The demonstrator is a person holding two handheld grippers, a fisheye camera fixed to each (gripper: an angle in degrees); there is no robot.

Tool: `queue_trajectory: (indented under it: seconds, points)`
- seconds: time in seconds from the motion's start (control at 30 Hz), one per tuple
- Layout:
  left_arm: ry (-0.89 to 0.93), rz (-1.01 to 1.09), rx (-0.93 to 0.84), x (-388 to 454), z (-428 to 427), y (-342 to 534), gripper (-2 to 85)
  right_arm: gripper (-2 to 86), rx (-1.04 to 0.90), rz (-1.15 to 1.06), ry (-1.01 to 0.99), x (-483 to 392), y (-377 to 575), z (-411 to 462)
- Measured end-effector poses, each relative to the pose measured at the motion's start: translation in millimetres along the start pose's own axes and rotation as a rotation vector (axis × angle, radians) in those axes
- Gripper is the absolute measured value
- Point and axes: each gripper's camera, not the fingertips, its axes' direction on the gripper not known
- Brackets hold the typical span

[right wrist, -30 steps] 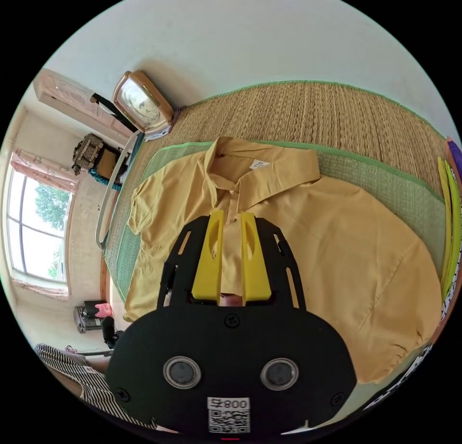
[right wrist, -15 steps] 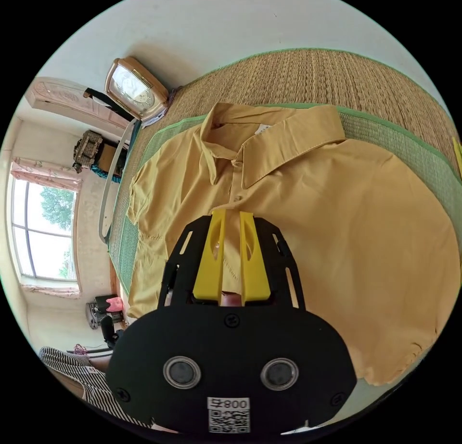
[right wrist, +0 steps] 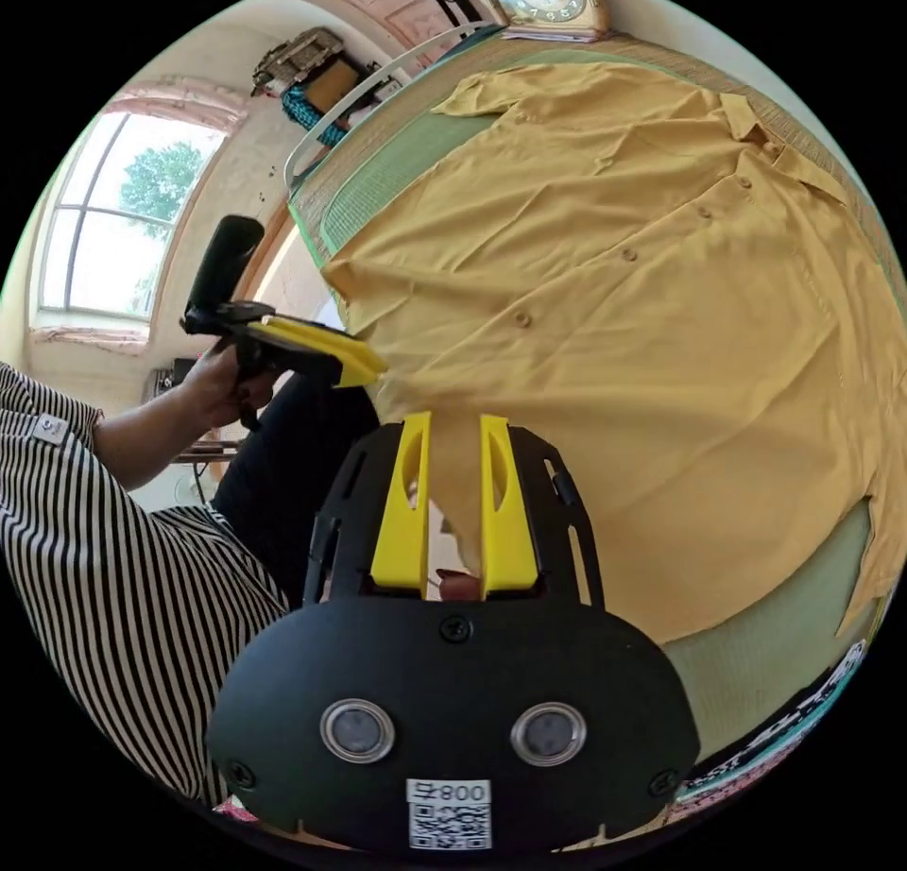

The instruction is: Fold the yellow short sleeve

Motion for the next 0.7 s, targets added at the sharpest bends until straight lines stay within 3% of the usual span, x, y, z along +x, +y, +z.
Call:
queue_trajectory:
  seconds: [0.2, 0.3, 0.53, 0.7]
  points:
    - [-0.066, 0.030, -0.138, 18.0, 35.3, -6.5, 1.8, 8.4, -0.021, 0.090, 0.041, -0.3, 54.4, -9.5]
    - [-0.067, 0.042, -0.119, 31.0, 40.5, -2.7, 1.2, 8.7, -0.044, 0.147, 0.064, 6.4, 79.0, -10.3]
    - [-0.039, 0.086, -0.120, 64.4, 57.7, 3.6, 4.0, 9.1, -0.020, 0.354, 0.016, 30.1, 128.3, 0.8]
    - [-0.047, 0.137, -0.249, 98.8, 116.5, 1.7, 6.9, 9.0, 0.051, 0.489, -0.037, 57.5, 154.1, -7.6]
